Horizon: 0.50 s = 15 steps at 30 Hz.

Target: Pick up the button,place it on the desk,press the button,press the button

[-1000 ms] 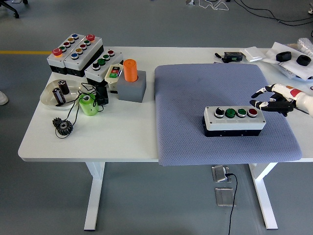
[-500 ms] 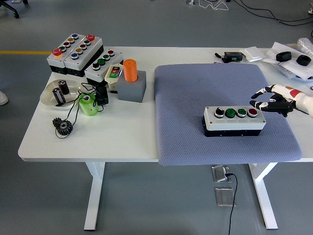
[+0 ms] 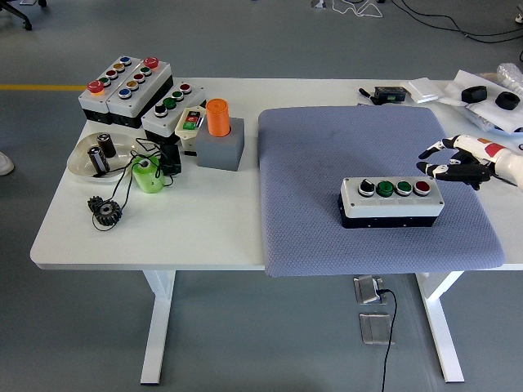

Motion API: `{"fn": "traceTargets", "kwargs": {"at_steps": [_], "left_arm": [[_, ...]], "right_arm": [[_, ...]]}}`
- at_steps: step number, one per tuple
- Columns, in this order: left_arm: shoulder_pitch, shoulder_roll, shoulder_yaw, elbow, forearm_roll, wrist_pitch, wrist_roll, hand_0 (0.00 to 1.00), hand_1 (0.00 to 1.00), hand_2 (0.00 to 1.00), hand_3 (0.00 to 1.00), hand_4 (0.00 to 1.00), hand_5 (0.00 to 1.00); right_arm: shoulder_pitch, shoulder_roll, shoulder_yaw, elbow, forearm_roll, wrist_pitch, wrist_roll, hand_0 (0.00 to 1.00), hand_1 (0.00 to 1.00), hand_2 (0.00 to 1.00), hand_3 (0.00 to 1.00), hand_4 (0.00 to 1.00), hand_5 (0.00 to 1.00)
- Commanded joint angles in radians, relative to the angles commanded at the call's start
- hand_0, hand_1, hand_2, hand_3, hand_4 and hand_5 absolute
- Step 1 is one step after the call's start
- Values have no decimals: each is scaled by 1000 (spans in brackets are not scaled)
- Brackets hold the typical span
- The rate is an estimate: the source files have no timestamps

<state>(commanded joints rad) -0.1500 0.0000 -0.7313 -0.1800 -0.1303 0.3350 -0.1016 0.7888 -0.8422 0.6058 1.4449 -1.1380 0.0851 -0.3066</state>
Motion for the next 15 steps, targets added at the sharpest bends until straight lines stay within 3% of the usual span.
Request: {"fn": "traceTargets", "kwargs": {"at_steps": [15], "left_arm": [[-2,0,3,0,-3,-1,0,654,700,725,502,313,964]], "right_arm": [[-9,6,-46,-18,1,11,-10,120,2,83,775,670,666]]}}
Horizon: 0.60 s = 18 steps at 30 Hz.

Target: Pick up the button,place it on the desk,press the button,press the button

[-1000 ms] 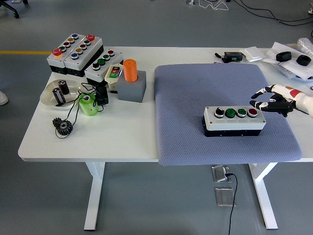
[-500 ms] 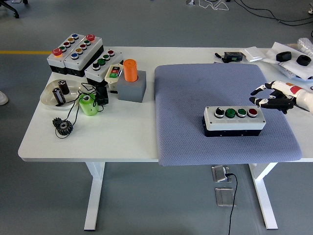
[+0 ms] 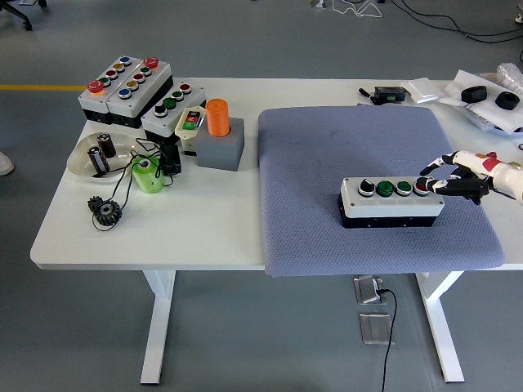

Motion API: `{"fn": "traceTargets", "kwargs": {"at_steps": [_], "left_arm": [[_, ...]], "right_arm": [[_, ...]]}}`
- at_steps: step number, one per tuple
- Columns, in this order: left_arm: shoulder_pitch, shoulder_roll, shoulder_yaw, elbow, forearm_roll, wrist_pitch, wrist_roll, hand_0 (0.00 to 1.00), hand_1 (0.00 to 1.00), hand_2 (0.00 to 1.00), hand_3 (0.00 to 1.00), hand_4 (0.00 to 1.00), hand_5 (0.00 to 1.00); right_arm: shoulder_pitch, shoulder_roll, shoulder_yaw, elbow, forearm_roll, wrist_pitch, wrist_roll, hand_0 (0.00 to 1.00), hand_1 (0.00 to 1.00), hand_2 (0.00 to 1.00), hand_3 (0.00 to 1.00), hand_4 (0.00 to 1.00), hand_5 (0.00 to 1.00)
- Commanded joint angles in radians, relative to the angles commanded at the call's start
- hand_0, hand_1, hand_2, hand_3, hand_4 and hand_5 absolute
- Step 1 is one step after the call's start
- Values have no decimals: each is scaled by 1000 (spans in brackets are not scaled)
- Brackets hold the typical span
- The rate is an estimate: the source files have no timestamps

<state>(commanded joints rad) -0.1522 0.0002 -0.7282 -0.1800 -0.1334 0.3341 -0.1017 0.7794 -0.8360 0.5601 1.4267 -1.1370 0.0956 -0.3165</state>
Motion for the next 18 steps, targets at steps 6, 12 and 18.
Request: {"fn": "traceTargets", "kwargs": {"at_steps": [6,12,18], "left_arm": [[-1,0,0,0,1,0,0,654,702,724,502,314,964],[-3,1,1,0,3,0,1,654,702,724,502,314,964],[-6,1,-5,0,7,1,1,654,702,725,502,315,964]], "right_arm": [[2,8,-10,-6,1,0,0,120,2,83,775,672,672],[3,10,-15,-17,2,1,-1,120,2,83,775,672,674],[1,13,-20,-30,1,6,-6,120,2,83,774,672,683]]}}
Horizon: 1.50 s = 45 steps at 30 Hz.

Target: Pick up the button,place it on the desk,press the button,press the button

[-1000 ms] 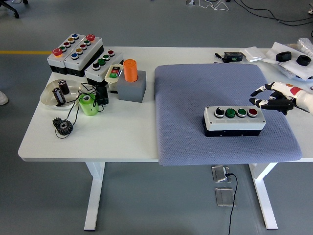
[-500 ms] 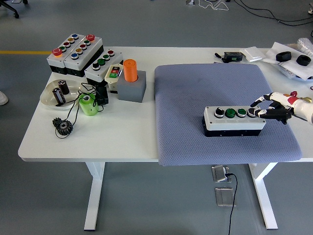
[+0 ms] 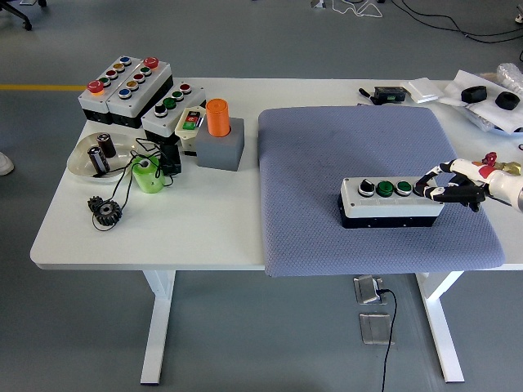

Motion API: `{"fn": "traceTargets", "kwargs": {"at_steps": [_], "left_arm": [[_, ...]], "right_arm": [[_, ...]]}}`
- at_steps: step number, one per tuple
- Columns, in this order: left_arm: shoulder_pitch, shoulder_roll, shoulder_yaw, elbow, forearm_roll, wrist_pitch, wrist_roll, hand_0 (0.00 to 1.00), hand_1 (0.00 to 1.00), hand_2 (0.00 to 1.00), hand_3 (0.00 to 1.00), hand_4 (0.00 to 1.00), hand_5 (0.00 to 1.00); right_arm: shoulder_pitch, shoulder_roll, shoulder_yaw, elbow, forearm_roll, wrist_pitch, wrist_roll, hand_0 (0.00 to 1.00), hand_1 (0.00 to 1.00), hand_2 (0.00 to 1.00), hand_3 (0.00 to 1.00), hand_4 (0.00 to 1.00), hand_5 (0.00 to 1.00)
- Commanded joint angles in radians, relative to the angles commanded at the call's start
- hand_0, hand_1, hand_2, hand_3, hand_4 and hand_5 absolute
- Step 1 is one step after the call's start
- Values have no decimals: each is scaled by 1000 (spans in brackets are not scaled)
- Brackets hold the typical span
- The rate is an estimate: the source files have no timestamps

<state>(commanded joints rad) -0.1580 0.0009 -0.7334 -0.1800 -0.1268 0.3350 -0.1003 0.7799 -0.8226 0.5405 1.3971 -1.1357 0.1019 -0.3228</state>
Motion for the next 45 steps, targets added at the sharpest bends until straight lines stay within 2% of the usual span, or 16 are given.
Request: {"fn": "traceTargets", "kwargs": {"at_steps": [18,35,41,45], "left_arm": [[-6,1,3,0,-3,-1,-1,654,701,724,502,314,963],[-8,1,-1,0,-1,-1,-2,654,701,724,502,314,959],[-7,2,2,0,-4,-1,-3,654,701,725,502,315,960],[-7,2,-1,0,1,0,-2,654,701,725,502,315,960]], "right_arm": [[-3,16,-11,-30,4,4,-4,121,2,83,768,673,690],[4,17,-25,-20,6,10,-13,121,2,83,767,672,695],[-9,6,50,27,-15,-12,4,122,2,83,768,671,694],[-4,3,66,52,-18,-17,6,122,2,84,768,671,694]]}}
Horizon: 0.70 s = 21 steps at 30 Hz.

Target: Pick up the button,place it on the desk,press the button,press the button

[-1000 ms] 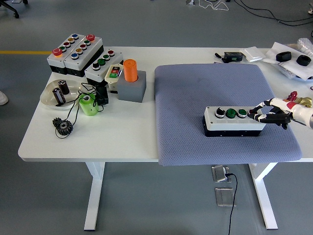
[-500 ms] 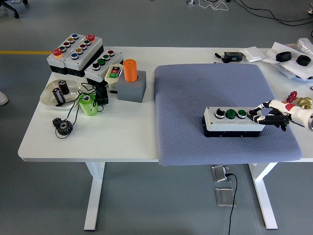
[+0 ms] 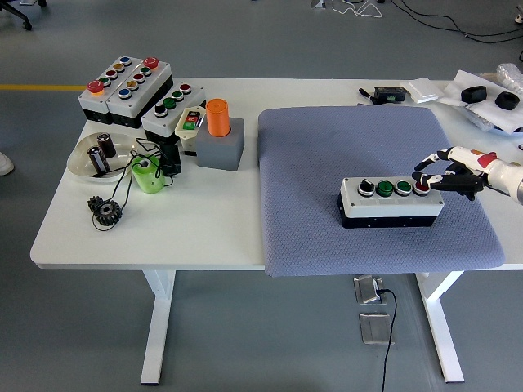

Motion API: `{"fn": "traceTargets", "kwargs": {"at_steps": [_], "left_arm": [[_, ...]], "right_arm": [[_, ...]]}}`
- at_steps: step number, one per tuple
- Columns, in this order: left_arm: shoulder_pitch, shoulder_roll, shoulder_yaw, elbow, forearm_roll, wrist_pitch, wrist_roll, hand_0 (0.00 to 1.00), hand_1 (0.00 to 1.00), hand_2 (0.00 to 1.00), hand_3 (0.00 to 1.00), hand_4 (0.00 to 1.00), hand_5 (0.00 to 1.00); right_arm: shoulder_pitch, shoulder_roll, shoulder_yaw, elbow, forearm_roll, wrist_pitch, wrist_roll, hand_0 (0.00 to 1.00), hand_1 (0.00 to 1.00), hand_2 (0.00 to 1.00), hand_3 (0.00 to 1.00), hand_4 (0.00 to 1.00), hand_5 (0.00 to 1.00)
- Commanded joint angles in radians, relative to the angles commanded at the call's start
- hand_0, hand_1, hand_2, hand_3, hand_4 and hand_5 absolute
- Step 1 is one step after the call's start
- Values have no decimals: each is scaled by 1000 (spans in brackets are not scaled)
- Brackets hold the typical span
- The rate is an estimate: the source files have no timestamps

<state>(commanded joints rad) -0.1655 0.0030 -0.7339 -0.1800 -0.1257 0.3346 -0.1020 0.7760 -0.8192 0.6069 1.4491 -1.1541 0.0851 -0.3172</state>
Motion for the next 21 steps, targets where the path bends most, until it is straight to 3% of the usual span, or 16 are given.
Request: {"fn": "traceTargets", "kwargs": {"at_steps": [21], "left_arm": [[24,-3,16,0,-1,4,4,654,702,726,502,315,960]], "right_arm": [[-2,28,-88,-31,8,8,-4,122,2,85,768,672,689]]}}
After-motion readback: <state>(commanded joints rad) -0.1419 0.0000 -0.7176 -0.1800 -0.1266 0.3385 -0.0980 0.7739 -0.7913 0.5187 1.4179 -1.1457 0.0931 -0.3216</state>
